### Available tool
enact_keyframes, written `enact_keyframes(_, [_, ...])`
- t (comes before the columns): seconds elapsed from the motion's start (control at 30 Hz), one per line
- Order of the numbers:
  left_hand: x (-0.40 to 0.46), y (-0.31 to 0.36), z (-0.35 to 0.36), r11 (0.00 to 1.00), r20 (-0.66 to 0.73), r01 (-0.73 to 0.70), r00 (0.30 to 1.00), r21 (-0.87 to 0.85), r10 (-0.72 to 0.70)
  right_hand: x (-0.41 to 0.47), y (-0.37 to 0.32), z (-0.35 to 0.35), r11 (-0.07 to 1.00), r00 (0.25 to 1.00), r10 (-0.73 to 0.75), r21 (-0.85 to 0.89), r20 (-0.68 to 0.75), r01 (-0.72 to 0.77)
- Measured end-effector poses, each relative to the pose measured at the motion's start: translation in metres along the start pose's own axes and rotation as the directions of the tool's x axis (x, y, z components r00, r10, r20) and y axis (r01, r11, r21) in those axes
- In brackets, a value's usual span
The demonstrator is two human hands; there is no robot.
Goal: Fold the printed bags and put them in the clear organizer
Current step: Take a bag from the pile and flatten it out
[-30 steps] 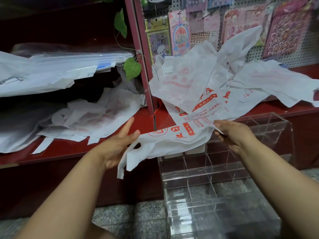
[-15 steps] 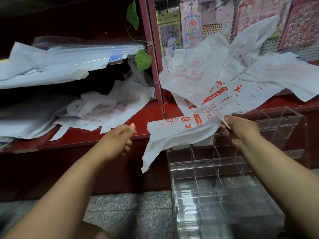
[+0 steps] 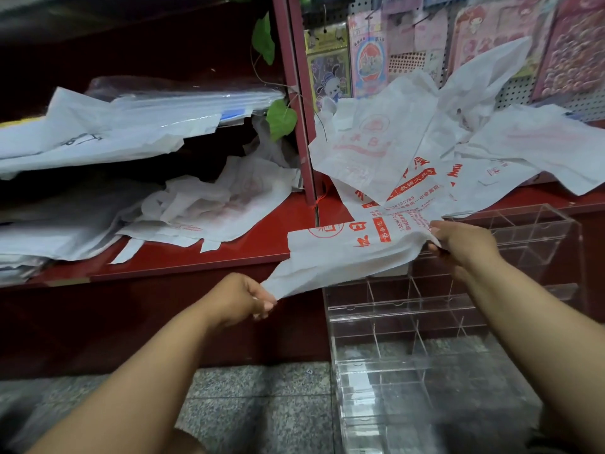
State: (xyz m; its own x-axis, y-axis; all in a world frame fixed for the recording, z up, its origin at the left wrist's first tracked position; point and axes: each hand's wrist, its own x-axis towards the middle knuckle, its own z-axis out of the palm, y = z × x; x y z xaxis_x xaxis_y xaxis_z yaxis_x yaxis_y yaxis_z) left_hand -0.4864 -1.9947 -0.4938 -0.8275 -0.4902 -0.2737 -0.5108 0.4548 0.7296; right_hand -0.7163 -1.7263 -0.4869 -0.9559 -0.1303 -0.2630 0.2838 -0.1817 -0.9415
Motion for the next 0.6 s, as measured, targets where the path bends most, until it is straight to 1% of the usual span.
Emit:
enact_keyframes(0.07, [-0.001, -0.002, -0.017, 0.997, 0.070, 0.015, 0.997, -0.075, -0.010, 0.001, -0.005, -0.009, 0.997, 1.000, -0.024, -0.075, -0.003, 0.024])
enact_keyframes(0.17, [-0.002, -0.009, -0.037, 0.973, 0.198, 0.096, 0.979, -0.210, -0.054, -0.005, -0.010, -0.018, 0.968, 0.998, -0.039, -0.247, 0.050, 0.050])
enact_keyframes(0.23, [-0.002, -0.013, -0.046, 0.973, 0.277, 0.129, 0.958, -0.191, -0.073, -0.010, -0.013, -0.020, 0.943, 0.994, -0.053, -0.322, 0.093, 0.080])
enact_keyframes(0.27, [-0.003, -0.013, -0.050, 0.982, 0.294, 0.112, 0.954, -0.154, -0.063, -0.011, -0.013, -0.021, 0.932, 0.992, -0.058, -0.349, 0.108, 0.093])
enact_keyframes(0.3, [-0.002, -0.013, -0.053, 0.987, 0.284, 0.088, 0.958, -0.138, -0.045, -0.010, -0.013, -0.022, 0.924, 0.991, -0.059, -0.370, 0.118, 0.099])
enact_keyframes(0.33, [-0.001, -0.011, -0.055, 0.987, 0.233, 0.062, 0.972, -0.147, -0.026, -0.010, -0.013, -0.023, 0.917, 0.991, -0.057, -0.385, 0.125, 0.101])
enact_keyframes(0.37, [0.002, -0.007, -0.055, 0.981, 0.145, 0.032, 0.989, -0.190, -0.004, -0.009, -0.013, -0.024, 0.914, 0.990, -0.051, -0.394, 0.132, 0.099])
enact_keyframes(0.4, [0.006, -0.002, -0.051, 0.968, 0.029, -0.009, 0.999, -0.251, 0.017, -0.009, -0.013, -0.024, 0.912, 0.989, -0.044, -0.399, 0.139, 0.097])
enact_keyframes(0.43, [0.010, 0.004, -0.044, 0.946, -0.077, -0.058, 0.996, -0.318, 0.035, -0.009, -0.013, -0.024, 0.911, 0.989, -0.040, -0.401, 0.145, 0.096])
enact_keyframes(0.47, [0.015, 0.010, -0.033, 0.928, -0.132, -0.065, 0.991, -0.367, 0.017, -0.009, -0.012, -0.024, 0.912, 0.988, -0.040, -0.399, 0.151, 0.098])
enact_keyframes(0.5, [0.020, 0.015, -0.022, 0.923, -0.128, -0.032, 0.992, -0.382, -0.019, -0.008, -0.011, -0.023, 0.913, 0.987, -0.043, -0.395, 0.153, 0.101])
enact_keyframes(0.6, [0.031, 0.017, 0.016, 0.935, 0.081, 0.174, 0.984, -0.310, -0.156, -0.004, -0.005, -0.021, 0.925, 0.990, -0.043, -0.368, 0.135, 0.090])
